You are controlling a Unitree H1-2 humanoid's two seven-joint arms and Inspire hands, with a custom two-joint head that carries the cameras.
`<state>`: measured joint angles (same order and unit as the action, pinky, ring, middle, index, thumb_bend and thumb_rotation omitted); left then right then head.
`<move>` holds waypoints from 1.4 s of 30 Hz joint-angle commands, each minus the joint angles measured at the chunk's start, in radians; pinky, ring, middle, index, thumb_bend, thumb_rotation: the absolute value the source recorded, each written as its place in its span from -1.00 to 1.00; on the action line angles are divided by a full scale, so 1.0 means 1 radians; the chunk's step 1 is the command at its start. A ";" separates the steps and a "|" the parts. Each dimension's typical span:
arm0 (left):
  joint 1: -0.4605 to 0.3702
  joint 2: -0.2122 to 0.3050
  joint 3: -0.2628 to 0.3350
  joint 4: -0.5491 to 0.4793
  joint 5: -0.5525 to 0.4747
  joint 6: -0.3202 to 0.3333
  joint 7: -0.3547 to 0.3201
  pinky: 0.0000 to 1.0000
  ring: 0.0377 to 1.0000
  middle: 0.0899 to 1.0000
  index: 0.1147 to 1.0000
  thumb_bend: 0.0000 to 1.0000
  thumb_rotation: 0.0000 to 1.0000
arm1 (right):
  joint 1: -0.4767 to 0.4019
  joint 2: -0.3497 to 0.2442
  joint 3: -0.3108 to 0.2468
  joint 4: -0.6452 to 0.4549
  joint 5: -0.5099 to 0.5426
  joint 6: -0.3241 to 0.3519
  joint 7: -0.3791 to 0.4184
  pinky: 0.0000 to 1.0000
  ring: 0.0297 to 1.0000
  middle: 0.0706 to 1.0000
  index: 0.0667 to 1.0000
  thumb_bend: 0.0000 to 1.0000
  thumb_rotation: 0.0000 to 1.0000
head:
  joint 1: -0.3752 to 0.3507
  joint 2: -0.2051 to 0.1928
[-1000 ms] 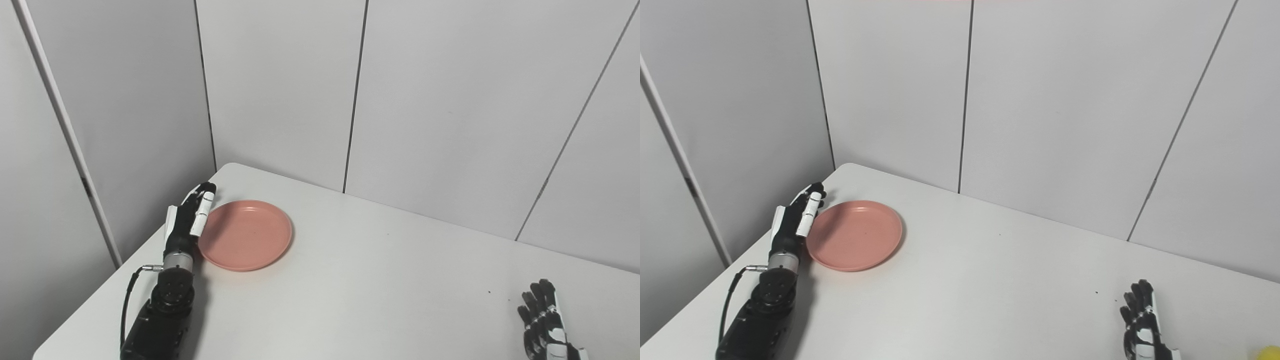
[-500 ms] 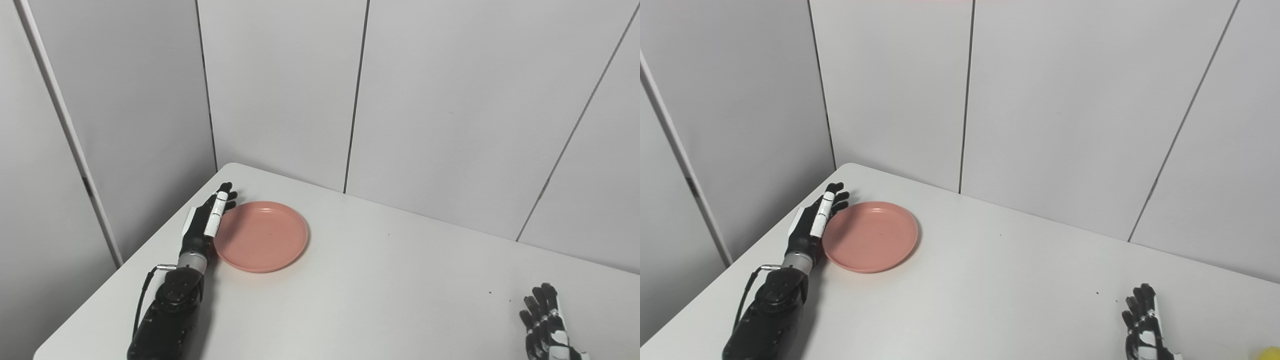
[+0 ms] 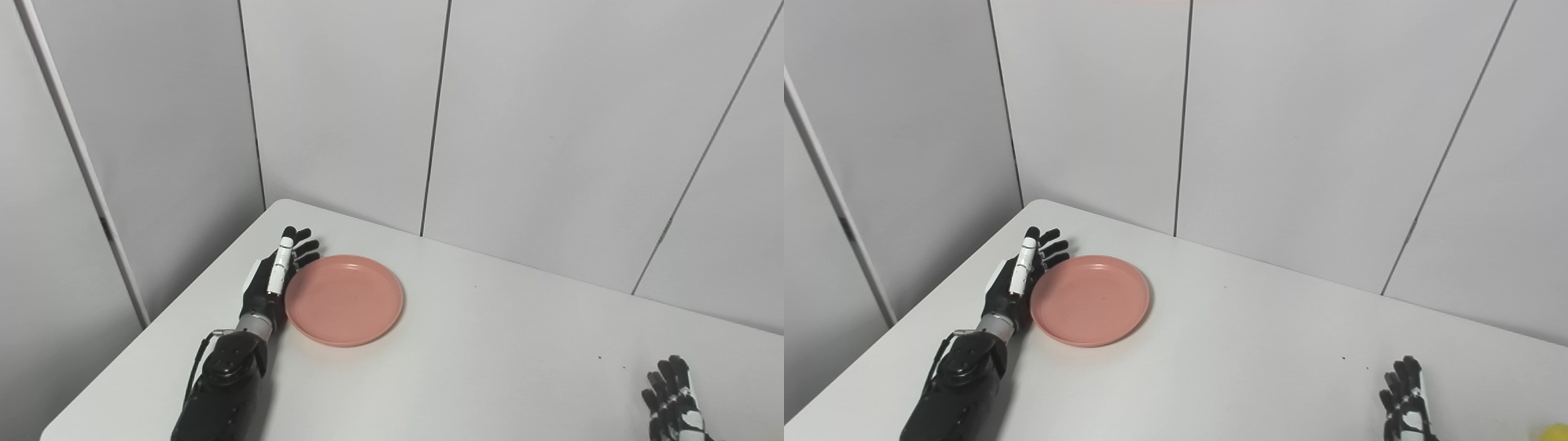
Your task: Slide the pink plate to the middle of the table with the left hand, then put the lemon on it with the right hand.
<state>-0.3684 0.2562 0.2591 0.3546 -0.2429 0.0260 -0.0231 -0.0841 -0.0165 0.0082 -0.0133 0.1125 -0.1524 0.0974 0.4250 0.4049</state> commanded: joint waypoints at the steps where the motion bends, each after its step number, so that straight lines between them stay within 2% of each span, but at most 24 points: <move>1: -0.040 -0.011 -0.004 -0.036 -0.036 0.016 -0.028 0.64 0.66 0.65 0.63 0.38 1.00 | -0.008 -0.008 -0.004 -0.038 0.004 0.008 0.000 1.00 1.00 1.00 1.00 0.25 1.00 | -0.001 0.007; 6: -0.040 -0.047 -0.013 -0.067 -0.079 0.039 -0.040 0.68 0.70 0.68 0.66 0.42 1.00 | -0.005 -0.011 -0.005 -0.050 0.009 0.015 0.005 1.00 1.00 1.00 1.00 0.23 1.00 | 0.000 0.011; 10: -0.039 -0.066 -0.060 -0.077 -0.026 0.029 -0.033 0.70 0.72 0.71 0.69 0.40 1.00 | -0.007 -0.011 -0.007 -0.053 0.010 0.020 0.003 1.00 1.00 1.00 1.00 0.25 0.98 | 0.003 0.017; 15: -0.041 -0.090 -0.091 -0.080 0.028 0.025 -0.003 0.68 0.70 0.69 0.67 0.46 1.00 | -0.009 -0.009 -0.010 -0.055 0.015 0.030 0.000 1.00 1.00 1.00 1.00 0.27 0.96 | 0.001 0.021; 22: -0.049 -0.152 -0.103 -0.088 0.015 0.046 -0.007 0.72 0.72 0.70 0.67 0.42 1.00 | -0.011 -0.009 -0.009 -0.067 0.010 0.043 0.000 1.00 1.00 1.00 1.00 0.26 0.99 | -0.013 0.036; 30: -0.038 -0.172 -0.163 -0.069 0.071 0.030 -0.015 0.74 0.74 0.70 0.69 0.40 1.00 | -0.014 -0.005 -0.012 -0.078 0.005 0.057 -0.009 1.00 1.00 1.00 1.00 0.30 0.97 | -0.029 0.055; 35: -0.032 -0.187 -0.186 -0.072 0.078 0.025 -0.029 0.78 0.76 0.72 0.71 0.42 1.00 | -0.019 -0.001 -0.013 -0.061 -0.012 0.036 -0.016 1.00 1.00 1.00 1.00 0.34 0.96 | -0.064 0.076; 42: -0.022 -0.218 -0.218 -0.110 0.087 0.028 -0.019 0.74 0.73 0.71 0.69 0.37 1.00 | -0.034 0.003 -0.014 0.003 -0.032 -0.034 -0.021 1.00 1.00 1.00 1.00 0.38 0.95 | -0.169 0.129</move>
<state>-0.3710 0.0603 0.0621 0.2720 -0.1694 0.0616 -0.0317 -0.0870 -0.0182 -0.0003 -0.0084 0.0841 -0.1134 0.0793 0.2565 0.5322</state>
